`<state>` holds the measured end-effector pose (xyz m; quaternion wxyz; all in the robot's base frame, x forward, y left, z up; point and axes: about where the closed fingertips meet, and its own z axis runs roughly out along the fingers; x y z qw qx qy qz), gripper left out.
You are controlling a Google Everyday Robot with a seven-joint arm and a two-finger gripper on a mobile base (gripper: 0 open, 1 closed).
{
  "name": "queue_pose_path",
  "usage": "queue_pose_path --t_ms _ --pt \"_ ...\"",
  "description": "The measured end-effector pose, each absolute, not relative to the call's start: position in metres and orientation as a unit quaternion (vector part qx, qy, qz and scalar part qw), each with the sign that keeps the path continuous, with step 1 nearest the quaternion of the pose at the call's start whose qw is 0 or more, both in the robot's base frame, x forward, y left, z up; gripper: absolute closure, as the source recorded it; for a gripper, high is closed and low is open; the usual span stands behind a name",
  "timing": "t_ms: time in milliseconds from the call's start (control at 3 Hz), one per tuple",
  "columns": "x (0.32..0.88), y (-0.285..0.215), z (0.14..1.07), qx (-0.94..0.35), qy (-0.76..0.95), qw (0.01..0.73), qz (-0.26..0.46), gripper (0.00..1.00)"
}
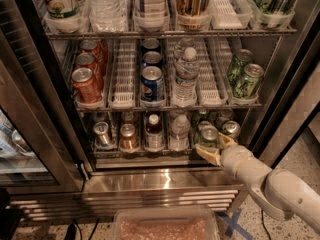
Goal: Pick green can from bottom shelf of fridge
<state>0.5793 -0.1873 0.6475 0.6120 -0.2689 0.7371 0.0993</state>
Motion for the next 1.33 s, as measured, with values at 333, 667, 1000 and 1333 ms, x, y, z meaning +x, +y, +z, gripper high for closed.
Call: queue_pose_path --t_ms 333,667,1000,1333 --pt "0.571 -0.183 0.648 -0.281 0.740 0.600 0.117 1.00" --pt "0.550 -0.176 0.660 -0.309 0.747 0.567 0.157 1.00" --pt "0.541 -0.172 0.671 -0.330 0.742 0.560 0.165 1.00" --pt "0.541 -0.171 0.669 -0.330 0.742 0.560 0.165 1.00"
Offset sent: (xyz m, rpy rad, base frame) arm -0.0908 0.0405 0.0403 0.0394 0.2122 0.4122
